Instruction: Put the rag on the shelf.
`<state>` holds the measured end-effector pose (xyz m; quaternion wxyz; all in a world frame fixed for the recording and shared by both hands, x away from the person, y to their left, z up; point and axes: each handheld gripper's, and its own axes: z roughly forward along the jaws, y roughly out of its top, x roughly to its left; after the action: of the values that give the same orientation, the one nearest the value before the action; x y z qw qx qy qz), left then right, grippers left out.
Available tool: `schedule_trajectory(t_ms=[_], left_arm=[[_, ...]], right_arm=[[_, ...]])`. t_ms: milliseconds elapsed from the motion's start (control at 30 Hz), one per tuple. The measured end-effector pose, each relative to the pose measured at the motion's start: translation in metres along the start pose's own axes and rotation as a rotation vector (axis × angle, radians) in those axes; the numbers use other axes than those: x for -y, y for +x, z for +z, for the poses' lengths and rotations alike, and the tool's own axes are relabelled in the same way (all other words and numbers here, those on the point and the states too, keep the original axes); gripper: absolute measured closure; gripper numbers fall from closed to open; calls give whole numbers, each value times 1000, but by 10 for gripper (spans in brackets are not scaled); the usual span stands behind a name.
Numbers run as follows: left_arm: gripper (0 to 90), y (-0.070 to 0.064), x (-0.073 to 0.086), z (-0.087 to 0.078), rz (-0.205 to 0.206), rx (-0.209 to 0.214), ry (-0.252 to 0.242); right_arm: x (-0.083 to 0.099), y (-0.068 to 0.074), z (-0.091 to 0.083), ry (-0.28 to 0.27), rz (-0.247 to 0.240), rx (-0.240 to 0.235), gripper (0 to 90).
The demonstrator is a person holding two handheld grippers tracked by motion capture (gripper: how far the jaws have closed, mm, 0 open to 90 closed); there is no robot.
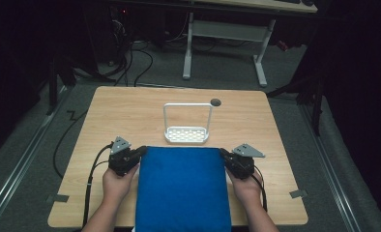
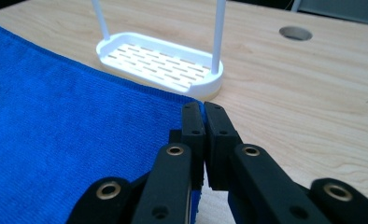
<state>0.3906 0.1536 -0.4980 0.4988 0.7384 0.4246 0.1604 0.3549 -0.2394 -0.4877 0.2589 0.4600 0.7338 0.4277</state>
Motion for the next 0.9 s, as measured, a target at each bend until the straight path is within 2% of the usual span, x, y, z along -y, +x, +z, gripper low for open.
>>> schedule_trajectory(t_ms=[167,267,367,567,600,900], left_arm=[[880,-3,-8,-12,20,-3,-48],[881,-8,-14,-20,36,-3,-86],[881,-12,-19,-28,41,4,-127],[881,-22,-30,-44,73,6,-186],[881,-25,-33,-49,78,8,-209],[881,-39,-47,-67,118,24,-274]], right_arm=[[-6,3,-10,-41,-10,-9,884],[-12,7,-20,-87,-22,-8,885],[-15,8,-25,-110,-24,-10,884],[-25,12,-41,-182,-27,-15,885],[-27,12,-43,-191,-22,-17,885],[-37,13,-63,-263,-27,-25,884]])
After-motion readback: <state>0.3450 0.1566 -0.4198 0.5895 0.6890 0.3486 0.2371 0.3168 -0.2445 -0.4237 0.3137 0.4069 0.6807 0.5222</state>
